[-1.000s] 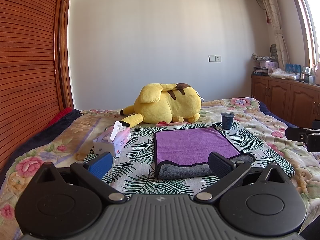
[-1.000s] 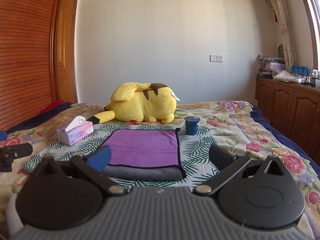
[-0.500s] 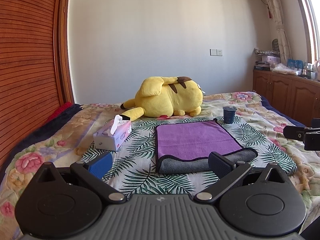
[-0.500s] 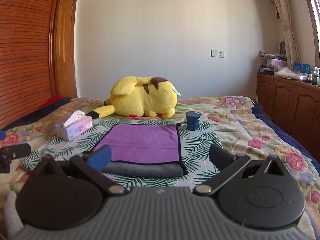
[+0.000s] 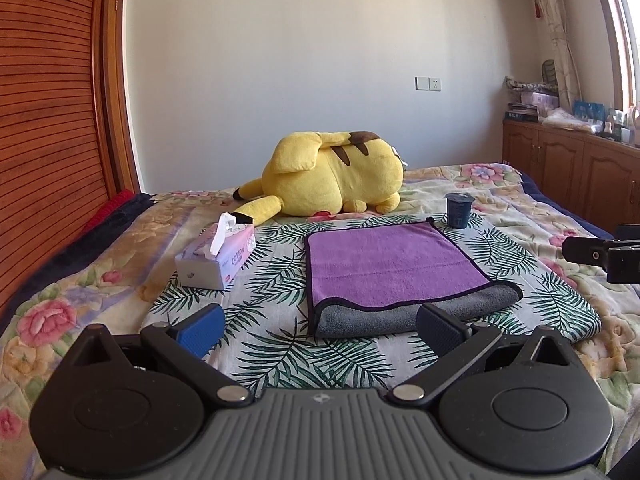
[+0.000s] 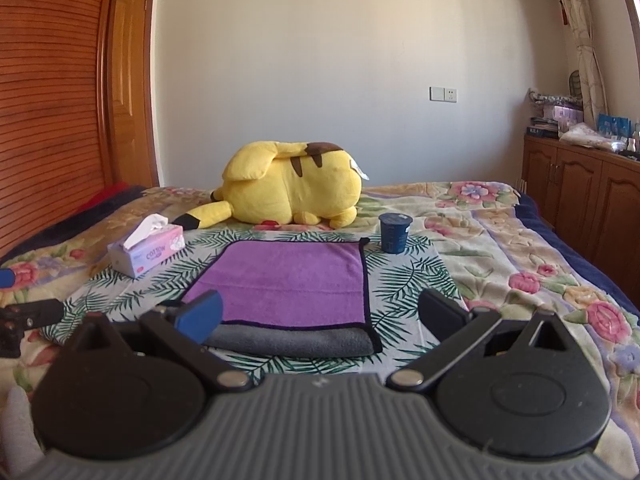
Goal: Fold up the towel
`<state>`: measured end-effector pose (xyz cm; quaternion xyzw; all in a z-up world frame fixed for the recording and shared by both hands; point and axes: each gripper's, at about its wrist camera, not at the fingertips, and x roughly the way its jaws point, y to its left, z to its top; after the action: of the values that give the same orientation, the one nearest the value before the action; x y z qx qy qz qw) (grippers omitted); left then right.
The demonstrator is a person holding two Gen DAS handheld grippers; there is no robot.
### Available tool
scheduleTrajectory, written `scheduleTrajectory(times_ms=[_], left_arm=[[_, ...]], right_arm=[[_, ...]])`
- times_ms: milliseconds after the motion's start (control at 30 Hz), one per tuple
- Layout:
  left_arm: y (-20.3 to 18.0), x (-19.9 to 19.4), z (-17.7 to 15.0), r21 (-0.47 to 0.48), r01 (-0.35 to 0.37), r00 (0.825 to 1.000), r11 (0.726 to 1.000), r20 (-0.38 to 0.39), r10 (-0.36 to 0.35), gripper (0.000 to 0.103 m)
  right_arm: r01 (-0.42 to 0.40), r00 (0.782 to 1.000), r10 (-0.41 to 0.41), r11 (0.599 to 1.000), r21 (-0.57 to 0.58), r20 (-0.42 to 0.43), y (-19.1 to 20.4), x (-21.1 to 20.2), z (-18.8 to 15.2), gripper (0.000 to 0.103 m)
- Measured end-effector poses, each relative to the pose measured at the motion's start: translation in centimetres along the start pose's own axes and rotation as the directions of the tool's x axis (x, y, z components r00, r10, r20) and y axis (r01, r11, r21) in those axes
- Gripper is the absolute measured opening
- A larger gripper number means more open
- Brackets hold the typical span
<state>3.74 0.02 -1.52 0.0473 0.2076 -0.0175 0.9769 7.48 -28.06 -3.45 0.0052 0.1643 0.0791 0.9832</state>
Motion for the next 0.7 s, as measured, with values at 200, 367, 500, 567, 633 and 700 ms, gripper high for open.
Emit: scheduleTrajectory(times_ms=[200,367,500,567,633,700], left_arm=[[-0.1,1.0,0.5,-0.001,0.032,0.999,0.999,-0.014,-0.032,0.083],[0.1,2.1,1.0,-0.011,0.065,0.998,0.998,-0.025,-0.066,0.080],[0.3,3.1,1.3,-0.019,0.089,0.995,0.996,-0.038,-0.090,0.075],[0.5,3.5,1.5,-0.020,0.097,0.994,0.995,-0.045,-0.097,0.073],[0.6,4.0,1.6,-0.020,0.101,0.993,0.995,-0.051,-0.102,0.072],[0.8,4.5,1.8,-0.019,0.106,0.993,0.994,-0.054,-0.106,0.072]], right_arm=[[-0.009,0.999,0.008,1.000,-0.018,-0.047,0.0,1.6,0.0,0.103],[-0.020,0.997,0.017,0.999,-0.040,-0.076,-0.1,2.9,0.0,0.103],[-0.036,0.994,0.030,0.998,-0.058,-0.103,-0.3,3.9,0.0,0.103],[-0.043,0.993,0.036,0.997,-0.064,-0.115,-0.3,4.4,0.0,0.103],[-0.052,0.991,0.043,0.996,-0.068,-0.125,-0.3,4.8,0.0,0.103],[-0.060,0.990,0.050,0.995,-0.077,-0.134,-0.4,5.3,0.0,0.102]])
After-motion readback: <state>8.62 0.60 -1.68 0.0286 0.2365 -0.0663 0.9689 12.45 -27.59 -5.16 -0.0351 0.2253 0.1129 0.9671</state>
